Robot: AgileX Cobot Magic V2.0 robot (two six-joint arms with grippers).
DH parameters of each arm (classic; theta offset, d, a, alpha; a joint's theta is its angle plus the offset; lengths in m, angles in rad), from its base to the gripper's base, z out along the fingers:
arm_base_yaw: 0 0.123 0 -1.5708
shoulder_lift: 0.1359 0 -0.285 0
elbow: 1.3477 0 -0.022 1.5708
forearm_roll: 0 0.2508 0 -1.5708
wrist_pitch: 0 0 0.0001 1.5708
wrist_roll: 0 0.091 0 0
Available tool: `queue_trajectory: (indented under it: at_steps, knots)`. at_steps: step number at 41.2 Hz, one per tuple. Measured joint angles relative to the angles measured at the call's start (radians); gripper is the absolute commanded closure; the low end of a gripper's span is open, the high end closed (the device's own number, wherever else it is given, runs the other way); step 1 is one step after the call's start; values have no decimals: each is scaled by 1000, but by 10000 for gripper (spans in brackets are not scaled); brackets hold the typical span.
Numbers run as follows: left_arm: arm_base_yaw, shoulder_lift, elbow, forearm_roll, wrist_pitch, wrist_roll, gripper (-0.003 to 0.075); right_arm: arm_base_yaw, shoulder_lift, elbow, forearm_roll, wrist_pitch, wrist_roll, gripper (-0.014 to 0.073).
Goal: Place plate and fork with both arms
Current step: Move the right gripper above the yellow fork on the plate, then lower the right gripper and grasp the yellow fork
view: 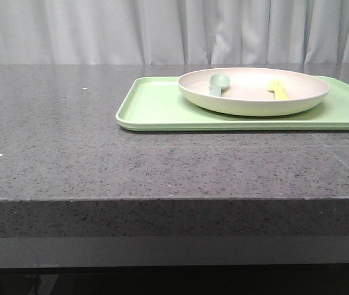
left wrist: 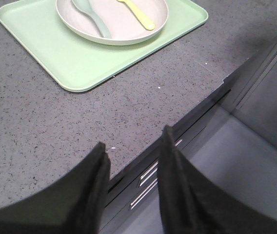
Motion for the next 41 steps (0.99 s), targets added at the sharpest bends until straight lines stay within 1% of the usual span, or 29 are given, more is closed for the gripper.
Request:
queue_trajectory:
  at_steps: [6, 15, 19, 23, 26, 30, 35, 41]
  knots:
    - [0, 0, 0, 0, 0, 0, 479, 63, 135, -98, 64, 71, -69, 64]
    - [0, 0, 0, 1, 0, 0, 479, 173, 360, -265, 69, 145, -64, 69]
    - [0, 0, 0, 1, 0, 0, 479, 217, 470, -348, 16, 171, 0, 89]
    - [0, 0, 0, 1, 0, 2, 479, 250, 569, -426, -86, 199, 101, 98]
    - [0, 0, 0, 1, 0, 2, 479, 263, 642, -488, -166, 226, 179, 98]
    - [0, 0, 0, 2, 0, 2, 479, 267, 725, -562, -238, 265, 265, 98]
    - [0, 0, 0, 2, 0, 2, 479, 267, 829, -657, -279, 317, 330, 98]
    - [0, 0, 0, 2, 0, 2, 479, 265, 946, -773, -286, 351, 360, 98]
